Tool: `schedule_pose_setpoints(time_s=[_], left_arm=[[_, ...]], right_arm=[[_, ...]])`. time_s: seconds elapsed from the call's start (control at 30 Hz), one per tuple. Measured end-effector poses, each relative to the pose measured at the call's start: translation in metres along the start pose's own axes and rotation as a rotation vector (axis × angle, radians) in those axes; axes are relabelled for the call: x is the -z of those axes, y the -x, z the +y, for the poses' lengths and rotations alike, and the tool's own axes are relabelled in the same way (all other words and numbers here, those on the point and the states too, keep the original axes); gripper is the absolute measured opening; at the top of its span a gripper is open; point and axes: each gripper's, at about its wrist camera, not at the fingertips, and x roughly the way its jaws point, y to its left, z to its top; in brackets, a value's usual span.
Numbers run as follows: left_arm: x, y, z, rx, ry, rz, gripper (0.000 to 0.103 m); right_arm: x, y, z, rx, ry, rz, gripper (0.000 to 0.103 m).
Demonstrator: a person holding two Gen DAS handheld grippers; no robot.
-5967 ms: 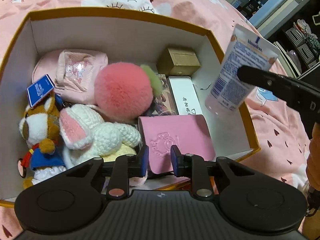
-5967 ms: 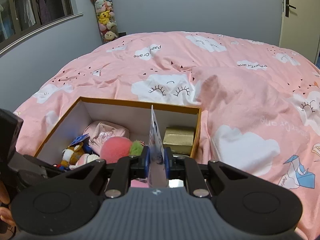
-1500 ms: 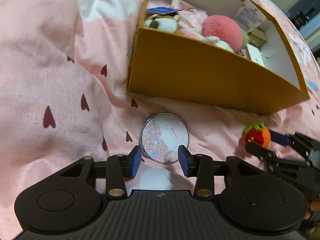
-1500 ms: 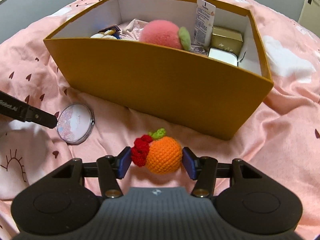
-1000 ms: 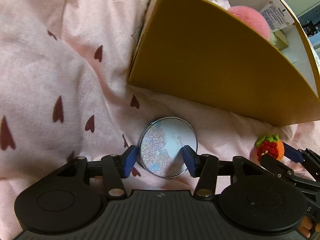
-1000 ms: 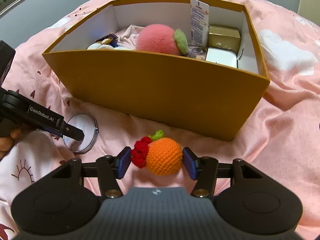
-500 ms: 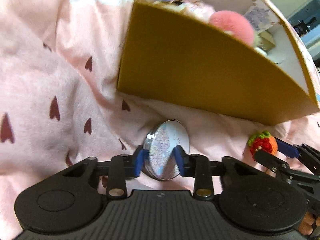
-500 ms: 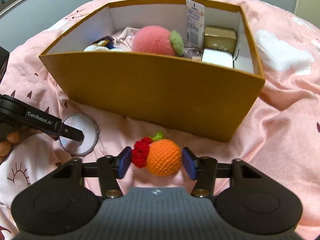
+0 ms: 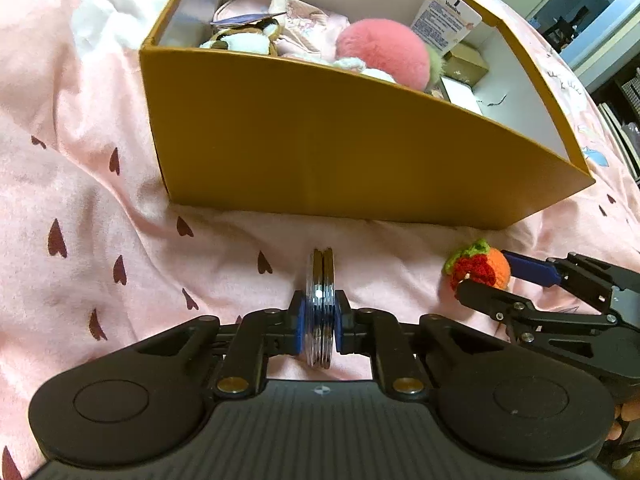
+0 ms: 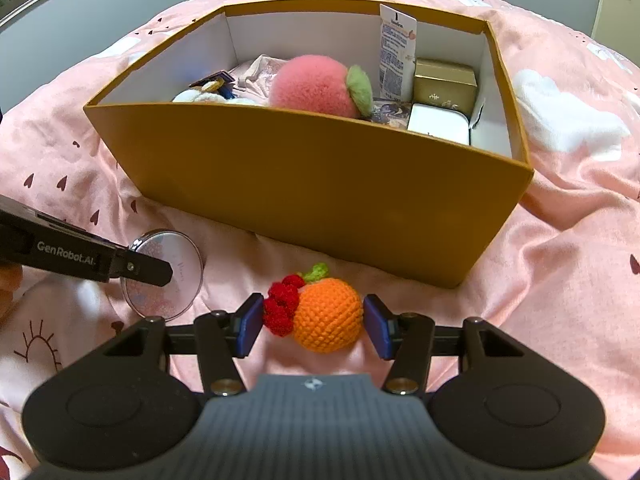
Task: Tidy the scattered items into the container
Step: 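Lift the mirror and crochet fruit up over the cardboard box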
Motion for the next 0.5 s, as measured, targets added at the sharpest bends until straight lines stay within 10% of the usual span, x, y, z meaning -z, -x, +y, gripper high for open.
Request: schedule_pose_setpoints(time_s=[0.5], left_arm=[[-0.009,0.061,-0.018,0.120,-0.010,-0.092,0.015]], right_arm=[[-0.022,0.044,0.000,-0.040,0.042,-0.078,0.055]])
